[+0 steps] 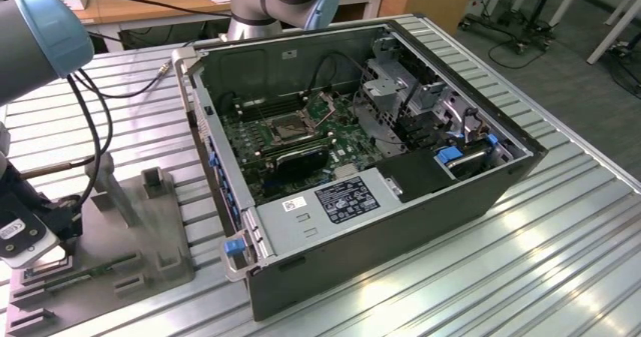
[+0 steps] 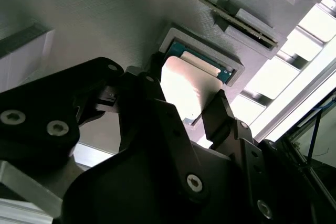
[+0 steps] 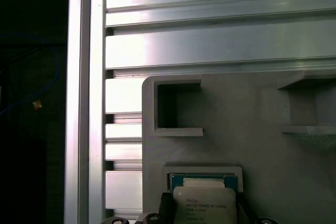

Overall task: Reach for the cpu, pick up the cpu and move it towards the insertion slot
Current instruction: 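Pick up the cpu and move it towards the insertion slot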

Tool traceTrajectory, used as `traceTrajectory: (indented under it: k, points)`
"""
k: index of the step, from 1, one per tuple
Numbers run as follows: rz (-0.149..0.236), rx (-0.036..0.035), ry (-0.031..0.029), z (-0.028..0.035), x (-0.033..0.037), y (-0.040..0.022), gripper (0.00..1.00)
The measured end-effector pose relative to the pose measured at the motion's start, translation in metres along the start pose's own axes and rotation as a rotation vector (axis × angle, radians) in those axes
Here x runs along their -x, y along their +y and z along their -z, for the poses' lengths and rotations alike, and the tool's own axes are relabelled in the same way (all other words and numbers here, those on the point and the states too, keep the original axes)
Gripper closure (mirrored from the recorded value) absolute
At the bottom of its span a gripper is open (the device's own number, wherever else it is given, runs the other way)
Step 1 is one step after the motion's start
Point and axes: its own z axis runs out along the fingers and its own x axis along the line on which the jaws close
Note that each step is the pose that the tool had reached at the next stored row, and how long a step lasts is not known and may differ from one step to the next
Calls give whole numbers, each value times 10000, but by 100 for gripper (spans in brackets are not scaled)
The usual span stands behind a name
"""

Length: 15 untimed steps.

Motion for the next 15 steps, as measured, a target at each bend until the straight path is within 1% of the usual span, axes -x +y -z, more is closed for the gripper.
traceTrajectory:
  k: [15]
  points:
    - [0, 0, 0, 33, 0, 2, 45]
